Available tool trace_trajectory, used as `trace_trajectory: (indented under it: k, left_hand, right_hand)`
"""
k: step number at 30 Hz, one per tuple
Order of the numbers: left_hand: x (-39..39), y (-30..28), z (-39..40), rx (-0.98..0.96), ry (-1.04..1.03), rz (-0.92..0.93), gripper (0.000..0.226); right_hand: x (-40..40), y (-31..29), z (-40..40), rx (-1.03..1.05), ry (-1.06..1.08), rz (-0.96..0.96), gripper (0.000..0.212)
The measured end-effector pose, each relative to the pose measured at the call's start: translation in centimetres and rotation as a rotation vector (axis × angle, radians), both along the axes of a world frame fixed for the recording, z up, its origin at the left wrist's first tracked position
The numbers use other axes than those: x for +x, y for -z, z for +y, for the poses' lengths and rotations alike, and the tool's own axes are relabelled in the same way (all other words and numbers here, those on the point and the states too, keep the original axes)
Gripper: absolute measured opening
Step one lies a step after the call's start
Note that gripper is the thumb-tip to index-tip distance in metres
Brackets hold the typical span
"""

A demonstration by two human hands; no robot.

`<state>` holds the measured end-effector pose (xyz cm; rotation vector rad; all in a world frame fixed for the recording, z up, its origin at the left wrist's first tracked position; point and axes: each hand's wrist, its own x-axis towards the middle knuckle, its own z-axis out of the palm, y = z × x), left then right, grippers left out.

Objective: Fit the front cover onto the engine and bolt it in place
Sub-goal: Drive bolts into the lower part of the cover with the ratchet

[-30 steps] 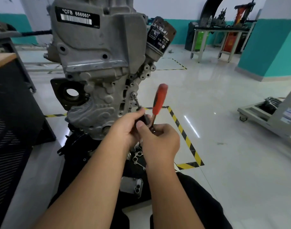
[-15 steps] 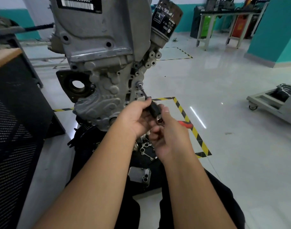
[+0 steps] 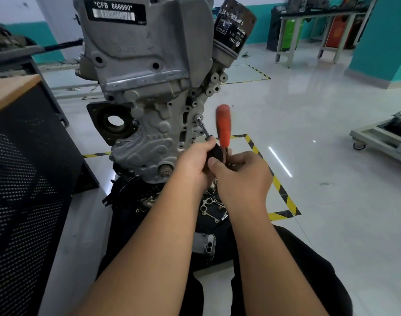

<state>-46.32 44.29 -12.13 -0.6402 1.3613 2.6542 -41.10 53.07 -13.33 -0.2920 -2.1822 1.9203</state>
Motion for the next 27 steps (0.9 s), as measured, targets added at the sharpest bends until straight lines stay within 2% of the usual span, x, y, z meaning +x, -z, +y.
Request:
trace_trajectory:
  k: [2,6,7,13,16,22,25,27]
  left_hand:
    - [-0.2,0.2,-0.1,-0.044,0.013,0.007,0.019]
    - [-1.9,-0.7,-1.6,-0.043,-0.068,0.024,0.025]
    - [-2.7,-1.1,-2.1,-0.053,-0.103,0.033,0.026]
    - [-7.4,-1.9,-3.2,-0.092,-0.223,-0.026,0.018]
    - [-8.5,-1.1,-3.2,-0.072,-0.23,-0.04,0.016]
    - [-9.1,-0.2,-3.3,-0.06,-0.232,0.002,0.015]
    - [-9.1,-0.5,-3.6,-0.037,-0.251,0.018,0.012]
    - [-8.9,-0.4,-3.8,-0.009,-0.241,0.011,0.01]
  right_hand:
    - [0.0,-0.1,-0.4,-0.135,-0.063,-0.087,0.019]
    - [0.2,-0.9,-0.5,-0.604,-0.237,-0.381,0.014]
    - [0.1,-1.1,-0.5,-0.657,-0.243,-0.413,0.014]
    - [-1.2,-1.6,-0.5,-0.684,-0.154,-0.448,0.017]
    - [-1.5,-1.3,-0.4,-0.768,-0.173,-0.502,0.016]
    - [-1.3,-1.9,0.6,-0.769,-0.186,-0.514,0.018]
    - [-1.2,-2.8,1.2,-0.766,-0.22,-0.525,0.036]
    - [-1.1,-3.1,1.6,-0.762,-0.214,-0.529,0.039]
